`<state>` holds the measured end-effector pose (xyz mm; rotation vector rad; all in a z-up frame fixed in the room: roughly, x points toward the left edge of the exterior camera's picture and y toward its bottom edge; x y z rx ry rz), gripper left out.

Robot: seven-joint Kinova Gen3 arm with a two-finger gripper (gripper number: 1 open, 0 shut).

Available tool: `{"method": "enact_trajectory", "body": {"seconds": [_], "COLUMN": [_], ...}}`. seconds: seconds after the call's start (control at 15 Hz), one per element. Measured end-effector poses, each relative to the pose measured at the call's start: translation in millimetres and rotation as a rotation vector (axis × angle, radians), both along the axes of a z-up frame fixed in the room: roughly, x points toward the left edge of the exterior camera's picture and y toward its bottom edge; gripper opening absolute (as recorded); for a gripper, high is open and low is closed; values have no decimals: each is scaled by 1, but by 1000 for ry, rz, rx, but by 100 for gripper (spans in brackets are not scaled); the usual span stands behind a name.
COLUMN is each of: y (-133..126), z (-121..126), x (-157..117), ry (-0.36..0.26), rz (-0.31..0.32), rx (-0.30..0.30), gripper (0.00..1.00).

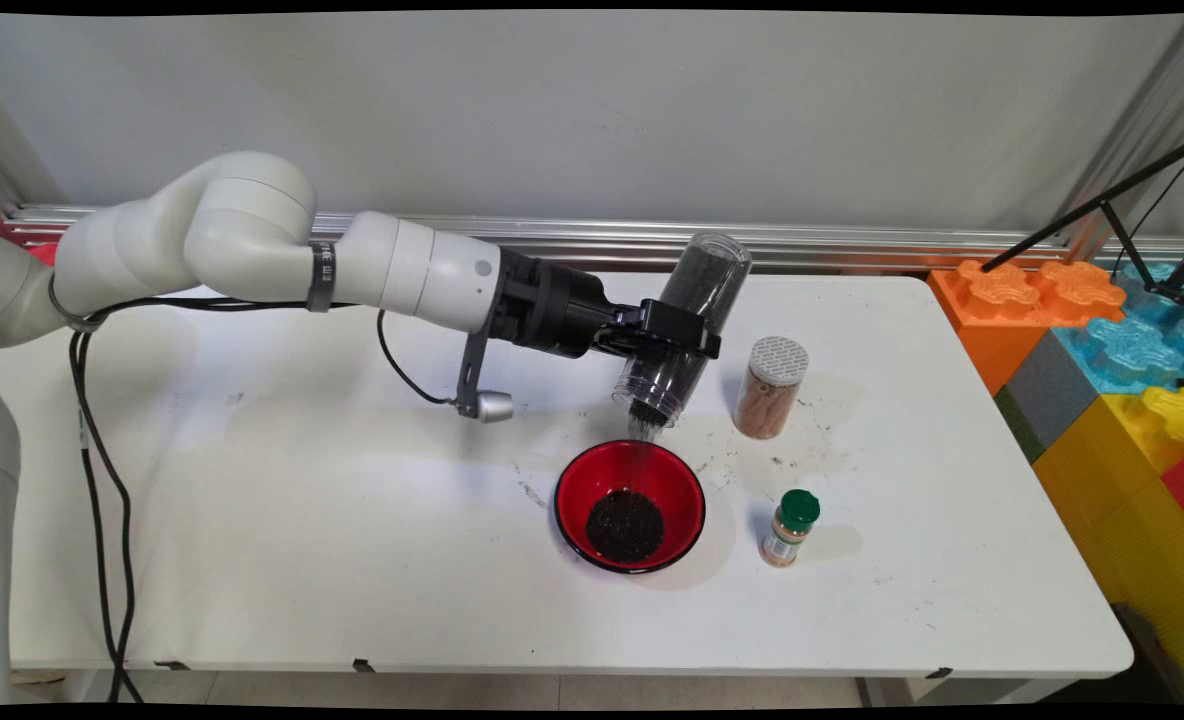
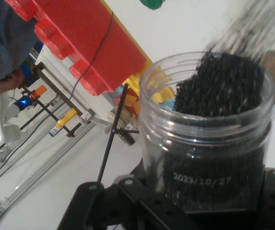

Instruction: Pour the black seasoning powder in the red bowl

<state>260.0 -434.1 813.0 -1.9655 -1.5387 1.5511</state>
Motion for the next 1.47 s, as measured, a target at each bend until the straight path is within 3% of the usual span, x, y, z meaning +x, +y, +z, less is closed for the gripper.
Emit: {"method": "enact_trajectory", "body": {"seconds": [1.47], "y": [3], "z": [6], "x": [4], "ry": [19], "rz": [14], "rx": [-9], "gripper": [0]}}
